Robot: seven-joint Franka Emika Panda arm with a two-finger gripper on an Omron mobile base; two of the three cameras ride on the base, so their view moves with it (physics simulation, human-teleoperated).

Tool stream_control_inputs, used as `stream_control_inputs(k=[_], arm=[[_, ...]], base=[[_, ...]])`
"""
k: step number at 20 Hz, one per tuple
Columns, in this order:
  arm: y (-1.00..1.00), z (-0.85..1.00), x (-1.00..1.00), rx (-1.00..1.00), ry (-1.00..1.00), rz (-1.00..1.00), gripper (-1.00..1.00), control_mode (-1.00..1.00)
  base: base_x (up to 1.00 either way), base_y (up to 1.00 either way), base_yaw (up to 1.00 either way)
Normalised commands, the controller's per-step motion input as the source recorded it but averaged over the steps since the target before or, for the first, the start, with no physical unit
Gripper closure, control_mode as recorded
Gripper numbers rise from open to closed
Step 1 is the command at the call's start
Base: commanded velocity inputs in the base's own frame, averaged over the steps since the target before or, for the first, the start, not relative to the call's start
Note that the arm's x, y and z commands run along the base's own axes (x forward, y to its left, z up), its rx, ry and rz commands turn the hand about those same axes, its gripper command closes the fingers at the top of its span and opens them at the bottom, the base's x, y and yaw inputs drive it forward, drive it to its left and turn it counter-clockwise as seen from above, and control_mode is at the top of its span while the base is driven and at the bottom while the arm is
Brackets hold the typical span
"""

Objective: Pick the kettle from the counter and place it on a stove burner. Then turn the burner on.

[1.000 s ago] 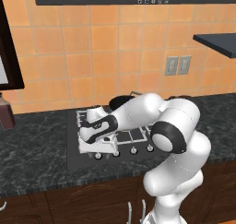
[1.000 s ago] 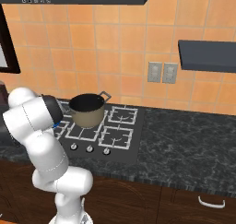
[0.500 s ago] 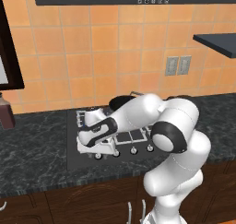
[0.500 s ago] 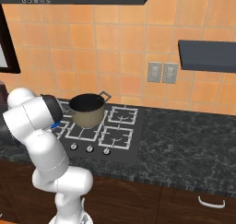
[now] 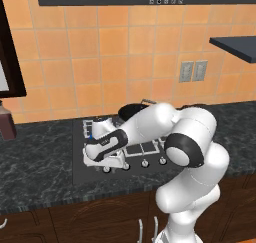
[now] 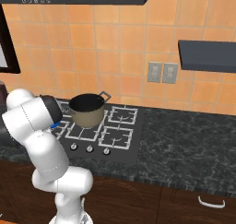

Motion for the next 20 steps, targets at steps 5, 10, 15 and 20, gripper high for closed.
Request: stream_control_inputs(k=[5, 10, 15, 20], arm=[[0.0, 0.0, 0.0, 0.0, 0.0, 0.0, 1.0, -1.0], [-0.03, -0.05, 0.0, 0.0, -0.08, 0.0, 1.0, -1.0], [-0.19, -0.02, 0.02, -0.01, -0.03, 0.0, 1.0, -1.0], [-0.18, 0.0, 0.0, 0.0, 0.01, 0.01, 1.0, -1.0]], base=[[0.0, 0.0, 0.0], [0.0, 0.0, 0.0], [0.0, 0.0, 0.0], [0.0, 0.0, 0.0]])
